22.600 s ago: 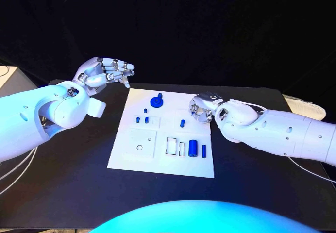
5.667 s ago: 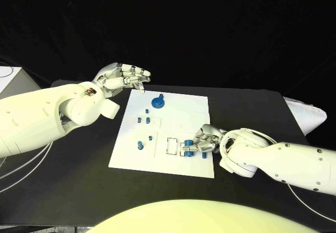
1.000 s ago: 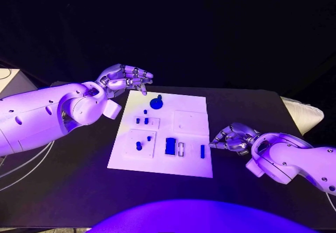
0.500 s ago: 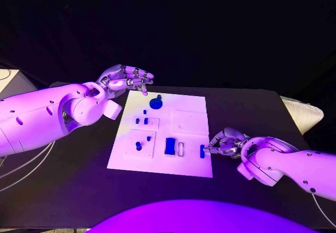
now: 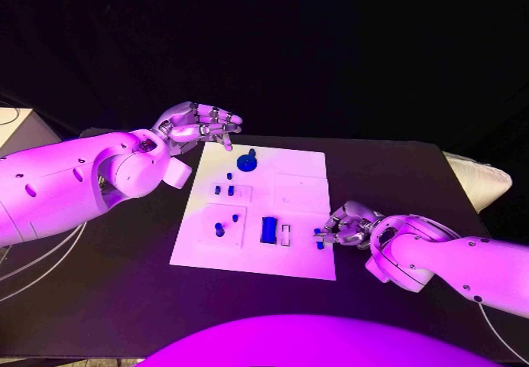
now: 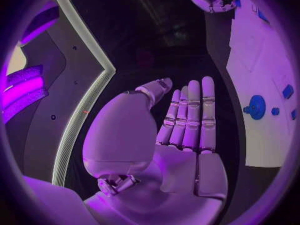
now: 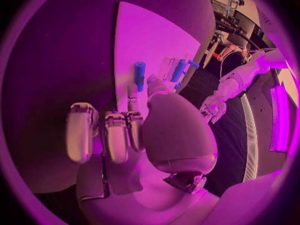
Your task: Assemble the parts on the task board
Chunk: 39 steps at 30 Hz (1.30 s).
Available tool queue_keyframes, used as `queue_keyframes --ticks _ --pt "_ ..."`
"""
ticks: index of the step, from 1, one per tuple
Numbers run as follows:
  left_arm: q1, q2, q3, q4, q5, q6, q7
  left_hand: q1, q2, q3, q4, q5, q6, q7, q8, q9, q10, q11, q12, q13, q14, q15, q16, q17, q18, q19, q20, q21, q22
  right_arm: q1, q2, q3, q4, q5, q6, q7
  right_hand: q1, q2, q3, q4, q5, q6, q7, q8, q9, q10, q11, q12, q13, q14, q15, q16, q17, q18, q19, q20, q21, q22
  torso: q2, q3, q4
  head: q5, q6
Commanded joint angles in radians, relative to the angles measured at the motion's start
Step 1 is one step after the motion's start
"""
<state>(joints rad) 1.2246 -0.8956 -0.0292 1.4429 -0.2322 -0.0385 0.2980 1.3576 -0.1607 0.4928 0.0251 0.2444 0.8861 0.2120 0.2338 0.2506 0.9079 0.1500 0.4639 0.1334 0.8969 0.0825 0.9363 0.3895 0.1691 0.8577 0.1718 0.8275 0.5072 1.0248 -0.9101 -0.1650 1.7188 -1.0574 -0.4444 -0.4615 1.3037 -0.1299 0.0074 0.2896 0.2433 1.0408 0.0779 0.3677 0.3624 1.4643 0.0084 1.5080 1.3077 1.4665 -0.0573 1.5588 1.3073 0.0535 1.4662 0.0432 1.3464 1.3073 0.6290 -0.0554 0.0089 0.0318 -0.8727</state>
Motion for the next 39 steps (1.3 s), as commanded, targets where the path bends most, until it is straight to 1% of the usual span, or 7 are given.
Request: queue_keyframes --ticks 1,10,18,27,34,35,39 --pt "0.0 0.0 0.001 0.002 0.002 0.016 0.009 -0.009 0.003 0.0 0.003 0.003 -0.008 0.001 0.004 -0.001 -0.006 0.0 0.005 -0.001 -0.003 0.002 -0.002 -0.001 0.014 0.003 0.004 -0.006 -0.001 -0.011 0.009 -0.004 -0.005 -0.05 0.055 -0.031 -0.011 0.001 0.007 0.001 -0.008 0.006 0.001 -0.006 -0.003 0.075 -0.006 0.006 0.225 0.1 -0.006 0.005 0.248 -0.009 0.055 -0.003 -0.001 0.161 0.0 -0.001 0.0023 0.0 0.0" --pt "0.0 -0.001 0.001 0.003 0.001 0.019 0.005 -0.009 0.003 0.0 0.003 0.003 -0.008 0.001 0.004 -0.001 -0.006 0.0 0.005 -0.001 -0.003 0.002 -0.002 -0.001 0.014 0.003 0.004 -0.006 -0.001 -0.024 0.041 -0.004 -0.027 -0.194 0.074 -0.057 -0.015 -0.015 0.008 -0.001 -0.027 0.009 -0.001 -0.003 -0.003 0.076 -0.007 0.006 0.225 0.101 -0.007 0.006 0.249 -0.009 0.055 -0.003 -0.001 0.162 0.0 -0.0005 0.0057 -0.004 0.0" --pt "0.0 -0.002 0.001 0.003 -0.001 0.02 0.003 -0.009 0.003 -0.001 0.004 0.003 -0.009 0.001 0.005 -0.002 -0.007 0.001 0.006 -0.001 -0.004 0.002 -0.002 -0.001 0.014 0.003 0.004 -0.008 -0.002 -0.033 0.066 -0.004 -0.041 -0.327 0.101 -0.07 0.135 -0.041 0.097 -0.029 -0.033 0.013 -0.004 -0.005 -0.01 0.077 -0.011 0.009 0.228 0.102 -0.011 0.008 0.254 -0.01 0.057 -0.008 0.004 0.167 0.001 0.0 0.008 -0.003 0.0" --pt "0.0 -0.003 0.0 0.005 -0.007 0.025 -0.001 -0.009 0.003 -0.001 0.004 0.003 -0.009 0.001 0.005 -0.002 -0.007 0.001 0.006 -0.001 -0.004 0.002 -0.002 -0.001 0.014 0.003 0.004 -0.008 -0.002 -0.034 0.083 -0.005 -0.037 -0.42 0.137 -0.075 0.154 -0.065 0.133 -0.022 -0.02 0.016 -0.002 -0.011 -0.017 0.074 -0.009 0.003 0.225 0.102 -0.01 0.007 0.253 -0.011 0.056 -0.008 0.004 0.168 0.001 0.0002 0.0081 -0.006 0.0" --pt "0.0 -0.004 0.0 0.006 -0.011 0.026 -0.002 -0.009 0.003 -0.001 0.004 0.003 -0.009 0.001 0.005 -0.002 -0.007 0.001 0.006 -0.001 -0.004 0.002 -0.002 -0.001 0.014 0.003 0.004 -0.008 -0.002 -0.035 0.083 -0.005 -0.032 -0.418 0.104 -0.072 0.153 -0.075 0.188 -0.006 0.052 0.024 -0.003 -0.013 -0.023 0.076 -0.011 0.006 0.228 0.103 -0.011 0.009 0.257 -0.012 0.058 -0.008 0.009 0.172 0.001 -0.0003 0.0101 -0.006 0.0" --pt "0.0 -0.004 0.0 0.006 -0.011 0.026 -0.002 -0.009 0.003 -0.001 0.004 0.003 -0.009 0.001 0.005 -0.002 -0.007 0.001 0.006 -0.001 -0.004 0.002 -0.002 -0.001 0.014 0.003 0.004 -0.008 -0.002 -0.035 0.081 -0.005 -0.03 -0.407 0.094 -0.07 0.149 -0.074 0.211 -0.004 0.101 0.027 -0.004 -0.012 -0.024 0.078 -0.012 0.01 0.23 0.103 -0.012 0.01 0.259 -0.012 0.059 -0.009 0.012 0.174 0.001 -0.0002 0.0103 -0.005 0.0" --pt "0.0 -0.005 0.0 0.006 -0.011 0.026 -0.003 -0.008 0.003 -0.001 0.005 0.003 -0.01 0.001 0.005 -0.002 -0.008 0.001 0.007 -0.001 -0.005 0.002 -0.001 -0.001 0.014 0.004 0.004 -0.009 -0.003 -0.033 0.07 -0.005 -0.017 -0.321 0.065 -0.057 0.114 -0.07 0.281 -0.004 0.213 0.029 -0.008 -0.007 -0.022 0.08 -0.016 0.012 0.232 0.104 -0.015 0.012 0.264 -0.014 0.062 -0.012 0.019 0.179 0.001 -0.0002 0.0108 -0.003 0.0"
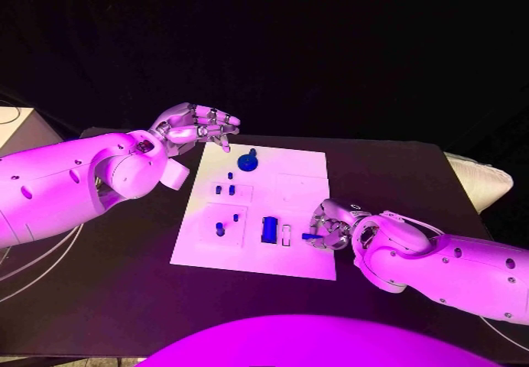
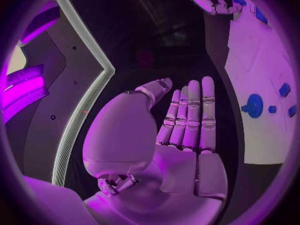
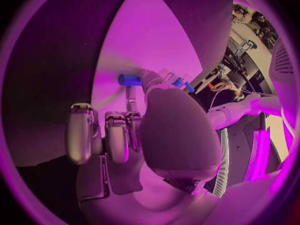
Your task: Assemble the parts on the task board
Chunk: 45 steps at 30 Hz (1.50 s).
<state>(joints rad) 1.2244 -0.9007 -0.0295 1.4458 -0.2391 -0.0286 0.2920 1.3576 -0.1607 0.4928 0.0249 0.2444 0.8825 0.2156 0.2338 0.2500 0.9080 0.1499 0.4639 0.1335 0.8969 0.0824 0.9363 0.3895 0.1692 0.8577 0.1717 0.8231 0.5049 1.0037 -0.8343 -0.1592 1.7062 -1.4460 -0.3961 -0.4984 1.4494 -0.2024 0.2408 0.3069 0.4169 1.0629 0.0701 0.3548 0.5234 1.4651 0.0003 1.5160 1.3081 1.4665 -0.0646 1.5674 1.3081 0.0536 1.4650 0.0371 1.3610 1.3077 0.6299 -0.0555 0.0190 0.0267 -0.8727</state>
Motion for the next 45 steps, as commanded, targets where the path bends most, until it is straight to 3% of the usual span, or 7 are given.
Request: queue_keyframes --ticks 1,2,5,10,15,26,45 --pt "0.0 0.0 0.001 0.003 -0.004 0.016 0.003 -0.008 0.003 -0.001 0.005 0.003 -0.006 -0.002 0.005 -0.001 -0.008 0.001 0.007 -0.001 -0.005 0.002 -0.001 -0.001 0.014 0.004 0.004 -0.004 -0.001 -0.012 -0.007 -0.011 -0.003 0.077 0.015 -0.018 -0.043 0.003 0.06 -0.022 0.062 0.005 0.0 0.007 -0.182 0.079 -0.009 0.003 0.231 0.104 -0.007 0.003 0.263 -0.014 0.063 -0.006 0.006 0.18 0.0 -0.0004 0.0009 0.001 0.0" --pt "0.0 0.0 0.001 0.004 -0.004 0.016 0.003 -0.008 0.003 -0.001 0.005 0.003 -0.006 -0.002 0.005 -0.001 -0.008 0.001 0.007 -0.001 -0.005 0.002 -0.001 -0.001 0.014 0.004 0.004 -0.004 -0.001 -0.01 -0.01 -0.01 0.001 0.101 0.01 -0.013 -0.059 0.007 0.087 -0.023 0.105 0.003 -0.001 0.01 -0.179 0.078 -0.009 0.002 0.23 0.104 -0.008 0.003 0.263 -0.015 0.064 -0.007 0.008 0.181 0.0 -0.0004 0.001 0.002 0.0" --pt "0.0 -0.001 0.001 0.003 -0.004 0.015 0.002 -0.009 0.004 -0.001 0.007 0.003 -0.006 -0.002 0.006 -0.001 -0.009 0.001 0.007 -0.001 -0.005 0.002 -0.001 -0.001 0.014 0.004 0.005 -0.005 -0.001 0.001 -0.019 -0.009 0.014 0.189 0.001 0.005 -0.083 0.007 0.151 -0.038 0.159 -0.005 -0.001 0.022 -0.168 0.077 -0.009 -0.001 0.229 0.104 -0.009 0.003 0.263 -0.015 0.064 -0.008 0.008 0.183 0.0 -0.0006 0.0013 0.003 0.0" --pt "0.0 -0.001 0.001 0.004 -0.004 0.015 0.001 -0.01 0.006 -0.001 0.008 0.003 -0.006 -0.002 0.006 -0.001 -0.009 0.001 0.008 -0.001 -0.005 0.003 -0.001 -0.001 0.014 0.005 0.005 -0.006 -0.002 0.02 -0.026 -0.008 0.03 0.3 -0.013 0.029 -0.102 0.01 0.194 -0.053 0.182 -0.012 0.0 0.031 -0.159 0.076 -0.008 -0.004 0.227 0.104 -0.009 0.003 0.263 -0.015 0.064 -0.008 0.008 0.184 0.001 -0.0006 0.0025 0.002 0.0" --pt "0.0 -0.001 0.001 0.004 -0.004 0.015 -0.001 -0.01 0.006 -0.001 0.008 0.003 -0.006 -0.002 0.006 -0.001 -0.009 0.001 0.008 -0.001 -0.005 0.003 -0.001 -0.001 0.014 0.005 0.005 -0.006 -0.002 0.038 -0.025 -0.007 0.038 0.394 -0.037 0.051 -0.135 0.008 0.217 -0.061 0.166 -0.018 0.001 0.039 -0.151 0.077 -0.007 -0.004 0.228 0.104 -0.008 0.003 0.263 -0.015 0.065 -0.007 0.009 0.186 0.001 -0.0001 0.0034 0.002 0.0" --pt "0.0 0.0 0.0 0.004 -0.005 0.016 -0.003 -0.01 0.007 -0.001 0.009 0.003 -0.006 -0.002 0.006 -0.002 -0.009 0.001 0.008 -0.001 -0.005 0.003 -0.001 -0.001 0.014 0.005 0.005 -0.006 -0.002 0.049 0.021 -0.006 0.022 0.481 -0.045 0.057 -0.217 0.0 0.229 -0.064 0.069 -0.023 -0.001 0.051 -0.14 0.08 -0.008 0.001 0.231 0.104 -0.008 0.003 0.263 -0.015 0.065 -0.007 0.008 0.188 0.001 0.0006 0.0041 -0.001 0.0" --pt "0.0 0.003 0.0 0.003 -0.006 0.022 -0.008 -0.013 0.007 -0.002 0.013 0.002 -0.007 -0.002 0.007 -0.002 -0.011 0.001 0.01 -0.001 -0.006 0.003 0.0 -0.001 0.014 0.006 0.006 -0.009 -0.004 0.053 0.084 -0.006 -0.032 0.494 -0.002 0.008 -0.273 0.003 0.227 -0.045 0.048 -0.021 -0.001 0.055 -0.138 0.085 -0.008 0.011 0.237 0.104 -0.008 0.003 0.263 -0.017 0.067 -0.007 0.015 0.191 0.002 0.0003 0.0054 0.001 0.0"
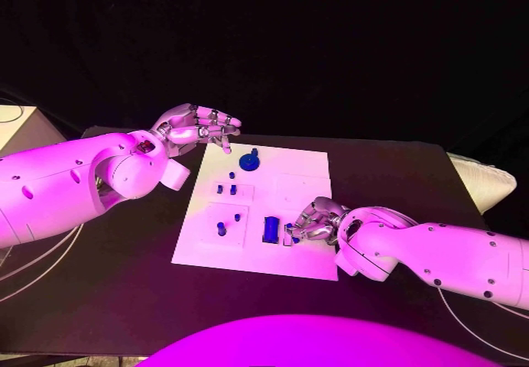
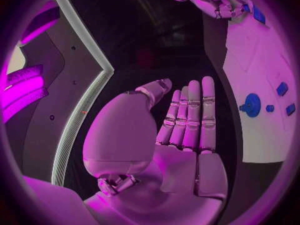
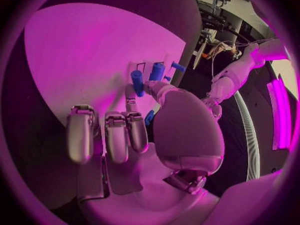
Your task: Assemble the parts on the task board
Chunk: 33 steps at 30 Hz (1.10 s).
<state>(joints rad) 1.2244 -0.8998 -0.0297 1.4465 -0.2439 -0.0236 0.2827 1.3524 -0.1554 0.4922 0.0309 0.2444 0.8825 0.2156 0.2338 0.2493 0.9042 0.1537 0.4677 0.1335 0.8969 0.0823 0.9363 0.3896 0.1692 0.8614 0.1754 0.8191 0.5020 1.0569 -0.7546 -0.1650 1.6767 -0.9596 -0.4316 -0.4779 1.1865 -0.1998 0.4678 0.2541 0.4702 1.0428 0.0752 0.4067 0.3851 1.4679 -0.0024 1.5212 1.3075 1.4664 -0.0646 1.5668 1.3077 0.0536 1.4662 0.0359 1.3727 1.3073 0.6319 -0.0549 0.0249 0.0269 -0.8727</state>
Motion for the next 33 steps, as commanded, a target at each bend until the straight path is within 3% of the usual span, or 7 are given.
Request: queue_keyframes --ticks 1,10,19,33 --pt "0.0 0.002 0.001 0.002 -0.002 0.018 0.001 -0.008 0.001 -0.002 0.007 0.002 -0.007 -0.002 0.007 -0.001 -0.007 -0.002 0.006 -0.001 -0.006 0.003 0.0 -0.001 0.014 0.002 0.002 -0.005 -0.001 0.0 0.006 0.0 -0.003 0.007 0.04 -0.015 -0.013 0.0 0.0 0.009 -0.007 0.0 -0.006 0.003 0.0 0.083 -0.005 0.007 0.238 0.104 -0.008 0.004 0.263 -0.017 0.066 -0.006 0.003 0.192 0.0 0.0005 -0.0002 0.001 0.0" --pt "0.0 0.002 0.001 0.002 -0.002 0.022 -0.002 -0.01 0.002 -0.003 0.01 0.001 -0.008 -0.002 0.007 -0.002 -0.008 -0.002 0.006 -0.001 -0.006 0.004 0.001 -0.001 0.014 0.003 0.002 -0.007 -0.003 0.0 0.013 0.0 -0.008 0.006 0.074 -0.027 -0.04 0.002 -0.002 0.017 -0.031 0.0 -0.006 0.004 0.0 0.083 -0.005 0.008 0.24 0.104 -0.008 0.004 0.263 -0.017 0.067 -0.005 0.006 0.194 0.0 0.0004 0.0 0.002 0.0" --pt "0.0 0.002 0.001 0.002 -0.008 0.027 -0.008 -0.012 0.002 -0.003 0.013 0.001 -0.009 -0.001 0.007 -0.002 -0.009 -0.002 0.007 -0.001 -0.007 0.004 0.001 -0.001 0.014 0.003 0.003 -0.008 -0.004 0.0 0.014 0.0 -0.004 0.003 0.061 -0.027 -0.059 0.01 -0.001 0.021 -0.059 0.002 -0.007 0.005 0.0 0.084 -0.006 0.01 0.241 0.104 -0.008 0.004 0.263 -0.017 0.067 -0.005 0.004 0.194 0.001 0.0011 0.0025 0.004 0.0" --pt "0.0 0.003 0.0 -0.001 -0.013 0.032 -0.012 -0.015 0.002 -0.005 0.017 0.001 -0.01 -0.001 0.008 -0.002 -0.011 -0.002 0.008 -0.001 -0.007 0.004 0.002 -0.001 0.014 0.004 0.003 -0.011 -0.006 0.0 0.012 0.0 0.004 -0.003 0.051 -0.024 -0.088 0.004 -0.011 0.029 -0.09 0.003 -0.006 0.006 0.0 0.086 -0.005 0.013 0.243 0.104 -0.008 0.004 0.263 -0.017 0.068 -0.005 0.007 0.196 0.001 0.001 0.001 0.007 0.0"
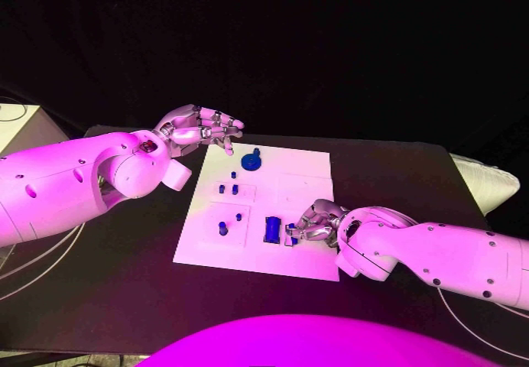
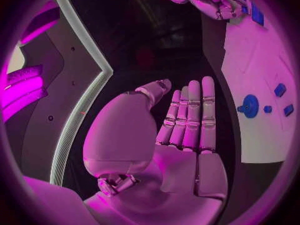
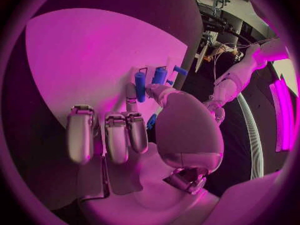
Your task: Assemble the parts on the task board
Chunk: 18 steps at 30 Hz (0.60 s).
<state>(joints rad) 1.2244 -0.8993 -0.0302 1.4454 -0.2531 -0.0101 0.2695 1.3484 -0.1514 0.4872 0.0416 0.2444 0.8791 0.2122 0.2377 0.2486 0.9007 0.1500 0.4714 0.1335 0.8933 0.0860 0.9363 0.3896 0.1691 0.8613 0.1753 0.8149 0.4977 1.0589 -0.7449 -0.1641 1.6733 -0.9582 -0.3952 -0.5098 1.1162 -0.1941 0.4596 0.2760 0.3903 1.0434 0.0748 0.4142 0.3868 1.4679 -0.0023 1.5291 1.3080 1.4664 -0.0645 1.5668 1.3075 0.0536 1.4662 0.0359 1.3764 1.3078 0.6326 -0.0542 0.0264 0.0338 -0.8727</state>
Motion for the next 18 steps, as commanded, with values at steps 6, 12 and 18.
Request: queue_keyframes --ticks 6,12,18 --pt "0.0 0.004 0.0 -0.002 -0.004 0.02 -0.001 -0.013 -0.002 -0.001 0.01 0.0 -0.007 0.002 0.004 -0.002 -0.008 0.002 0.005 -0.001 -0.004 0.001 0.003 -0.001 0.014 0.004 0.004 -0.009 -0.003 -0.003 0.0 -0.001 0.017 -0.02 0.004 0.01 -0.079 -0.005 -0.027 0.014 -0.047 0.006 -0.006 -0.002 -0.004 0.087 -0.004 0.008 0.244 0.104 -0.007 0.004 0.263 -0.018 0.069 -0.004 0.005 0.197 0.0 0.0007 -0.0003 0.002 0.0" --pt "0.0 0.004 -0.001 -0.003 -0.005 0.021 -0.003 -0.017 -0.001 -0.002 0.016 0.0 -0.008 0.002 0.005 -0.002 -0.01 0.003 0.006 -0.001 -0.005 0.002 0.004 -0.001 0.014 0.006 0.005 -0.013 -0.006 -0.003 -0.003 -0.001 0.026 -0.039 -0.004 0.009 -0.106 -0.005 -0.049 0.012 0.008 0.008 -0.007 -0.001 -0.004 0.088 -0.005 0.008 0.244 0.104 -0.008 0.004 0.263 -0.018 0.069 -0.005 0.005 0.198 -0.001 0.0003 0.0002 0.001 0.0" --pt "0.0 0.003 -0.002 -0.003 -0.005 0.022 -0.003 -0.017 -0.001 -0.002 0.016 0.0 -0.008 0.002 0.005 -0.002 -0.01 0.003 0.006 -0.001 -0.005 0.002 0.004 -0.001 0.014 0.006 0.005 -0.013 -0.006 -0.003 -0.007 -0.001 0.028 -0.048 -0.008 0.008 -0.112 -0.005 -0.054 0.013 0.008 0.009 -0.007 -0.001 -0.004 0.089 -0.006 0.01 0.246 0.104 -0.008 0.004 0.263 -0.018 0.069 -0.005 0.006 0.198 0.0 0.0006 0.0006 0.001 0.0"
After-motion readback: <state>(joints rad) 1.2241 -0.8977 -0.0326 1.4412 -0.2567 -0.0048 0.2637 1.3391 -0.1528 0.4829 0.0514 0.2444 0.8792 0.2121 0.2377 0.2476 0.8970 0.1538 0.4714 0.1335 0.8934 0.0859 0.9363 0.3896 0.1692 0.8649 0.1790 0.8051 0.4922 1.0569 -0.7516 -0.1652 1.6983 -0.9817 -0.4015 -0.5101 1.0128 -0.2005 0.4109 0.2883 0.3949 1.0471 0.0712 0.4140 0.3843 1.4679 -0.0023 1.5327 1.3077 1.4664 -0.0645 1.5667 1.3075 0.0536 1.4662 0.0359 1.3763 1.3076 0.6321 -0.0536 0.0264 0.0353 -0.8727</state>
